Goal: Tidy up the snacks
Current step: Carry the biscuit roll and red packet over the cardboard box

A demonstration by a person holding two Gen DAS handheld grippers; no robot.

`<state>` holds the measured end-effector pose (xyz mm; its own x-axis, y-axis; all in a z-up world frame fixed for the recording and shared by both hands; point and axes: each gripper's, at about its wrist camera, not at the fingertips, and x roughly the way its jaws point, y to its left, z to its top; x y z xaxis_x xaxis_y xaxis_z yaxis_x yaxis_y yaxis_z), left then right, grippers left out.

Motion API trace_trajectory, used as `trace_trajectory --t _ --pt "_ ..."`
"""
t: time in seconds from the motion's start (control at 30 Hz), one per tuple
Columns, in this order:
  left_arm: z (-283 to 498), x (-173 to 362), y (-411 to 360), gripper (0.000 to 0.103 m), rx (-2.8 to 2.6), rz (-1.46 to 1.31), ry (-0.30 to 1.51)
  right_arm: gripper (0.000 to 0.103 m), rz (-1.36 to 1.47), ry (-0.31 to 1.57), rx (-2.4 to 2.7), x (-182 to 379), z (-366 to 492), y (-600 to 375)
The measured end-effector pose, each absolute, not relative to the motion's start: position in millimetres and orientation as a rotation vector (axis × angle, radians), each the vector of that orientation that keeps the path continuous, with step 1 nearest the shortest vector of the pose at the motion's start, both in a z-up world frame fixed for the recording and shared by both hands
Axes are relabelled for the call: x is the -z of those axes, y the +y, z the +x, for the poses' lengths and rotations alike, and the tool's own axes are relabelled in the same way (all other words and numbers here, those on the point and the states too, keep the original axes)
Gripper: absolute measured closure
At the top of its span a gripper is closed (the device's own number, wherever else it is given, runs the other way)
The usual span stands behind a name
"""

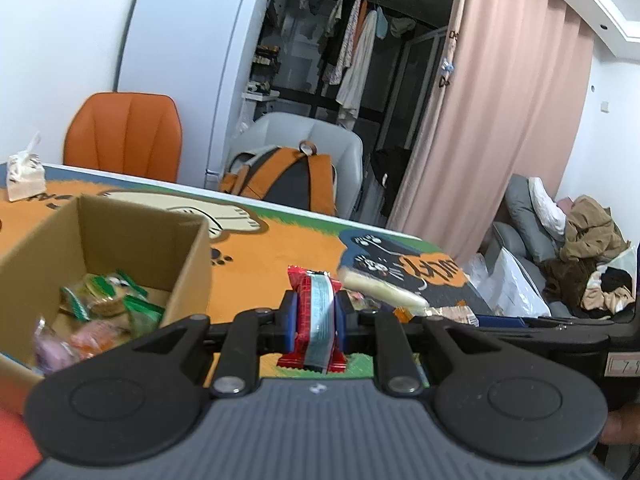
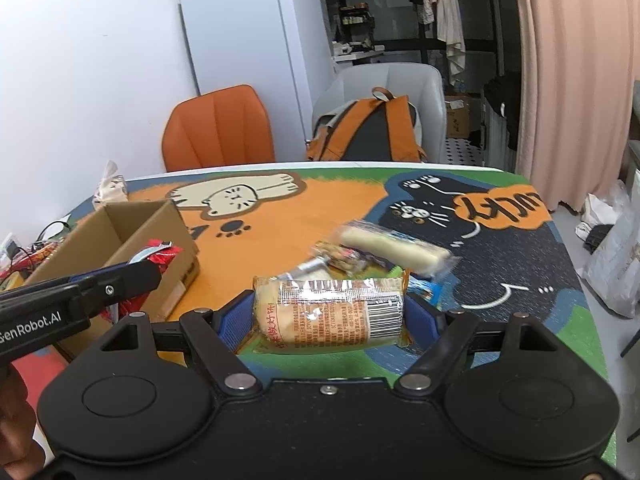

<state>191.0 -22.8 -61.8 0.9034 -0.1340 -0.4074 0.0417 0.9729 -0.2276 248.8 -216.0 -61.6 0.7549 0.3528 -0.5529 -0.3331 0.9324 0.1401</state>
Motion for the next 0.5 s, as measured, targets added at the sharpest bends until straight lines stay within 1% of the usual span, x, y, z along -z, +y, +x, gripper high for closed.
trace_trajectory --t 0.5 --pt "173.7 49.2 33.5 0.085 -0.016 -0.276 0.405 0.025 -0.001 0.57 -0.454 41.0 245.0 -168.6"
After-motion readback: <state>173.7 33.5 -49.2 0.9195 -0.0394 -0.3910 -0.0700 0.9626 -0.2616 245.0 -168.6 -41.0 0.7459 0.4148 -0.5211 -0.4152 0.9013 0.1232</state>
